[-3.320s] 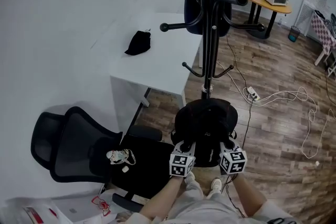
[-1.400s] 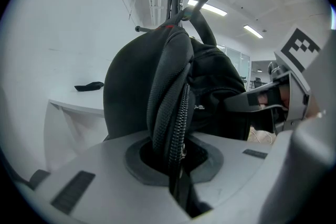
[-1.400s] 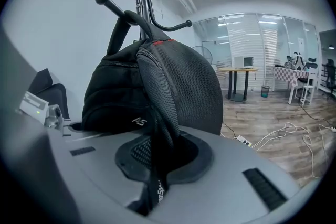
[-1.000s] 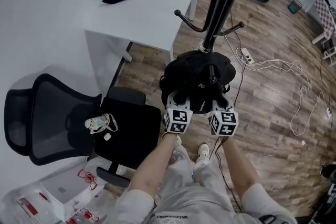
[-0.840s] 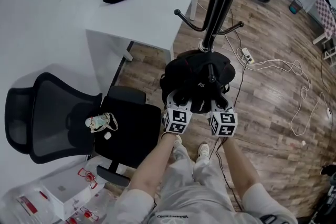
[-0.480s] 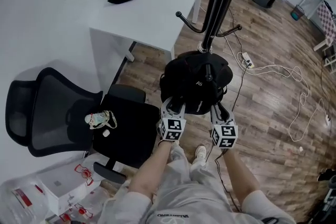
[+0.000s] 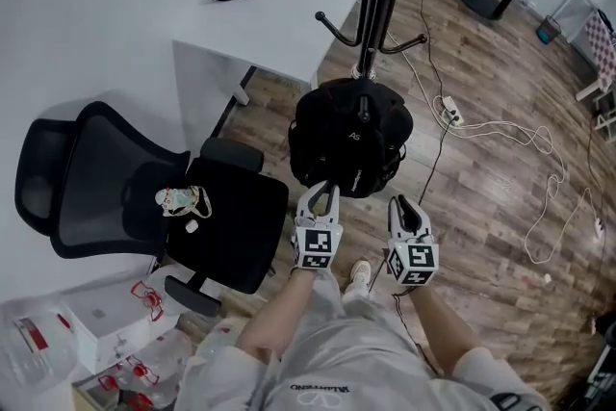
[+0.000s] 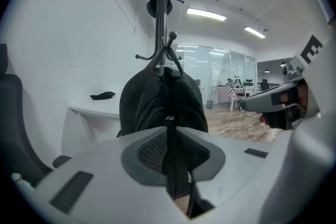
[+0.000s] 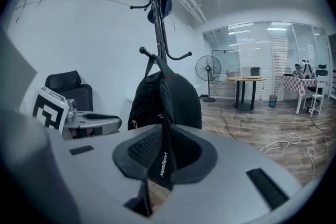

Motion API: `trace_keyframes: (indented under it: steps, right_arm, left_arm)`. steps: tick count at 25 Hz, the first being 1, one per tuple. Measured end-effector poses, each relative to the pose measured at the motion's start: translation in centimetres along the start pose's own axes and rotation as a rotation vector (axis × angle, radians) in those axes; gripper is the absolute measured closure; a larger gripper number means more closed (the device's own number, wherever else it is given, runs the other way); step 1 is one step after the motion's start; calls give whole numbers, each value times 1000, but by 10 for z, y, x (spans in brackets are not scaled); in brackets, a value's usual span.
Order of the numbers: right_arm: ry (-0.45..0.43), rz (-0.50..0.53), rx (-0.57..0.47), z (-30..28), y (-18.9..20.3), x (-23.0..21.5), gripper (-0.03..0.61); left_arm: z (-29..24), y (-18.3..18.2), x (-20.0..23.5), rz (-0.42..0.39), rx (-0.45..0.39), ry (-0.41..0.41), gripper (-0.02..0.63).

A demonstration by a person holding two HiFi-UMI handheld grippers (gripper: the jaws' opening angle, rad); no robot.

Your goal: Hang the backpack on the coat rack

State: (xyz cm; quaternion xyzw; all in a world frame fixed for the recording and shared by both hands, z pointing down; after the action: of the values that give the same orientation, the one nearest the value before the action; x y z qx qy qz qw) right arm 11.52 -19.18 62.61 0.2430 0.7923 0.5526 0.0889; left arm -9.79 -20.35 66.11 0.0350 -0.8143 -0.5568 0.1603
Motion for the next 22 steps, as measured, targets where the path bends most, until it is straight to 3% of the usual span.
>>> trace_keyframes:
  steps: [7,12,18,22]
  right_arm:
    - [-60,-13,-69,68,-13,-14,529]
    - [-90,-7,-97,117,-17,-16,546]
    - [-47,-42,-120,161,-18,-13,552]
    - [8,-88,-132,182,-20,5,552]
  left_arm:
    - [58,-28,-54,48,-90,2,604]
    - [105,-38,-79,54,-122,2,604]
    - [153,-34,-83,43,-101,-18,605]
    - [185,-32,-80,-25,-94,42,604]
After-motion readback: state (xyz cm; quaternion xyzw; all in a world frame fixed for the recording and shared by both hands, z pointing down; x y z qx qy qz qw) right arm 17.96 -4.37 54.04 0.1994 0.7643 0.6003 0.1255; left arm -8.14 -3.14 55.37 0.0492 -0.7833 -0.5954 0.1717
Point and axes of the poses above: the fingertips, and each gripper's own axes: z backward along the fingers, x to its left, y out of its underside, the point moved 9 cm from there along z, backward along the fingers, and after that the axes turned 15 degrees about z, right-handed, at the moved point
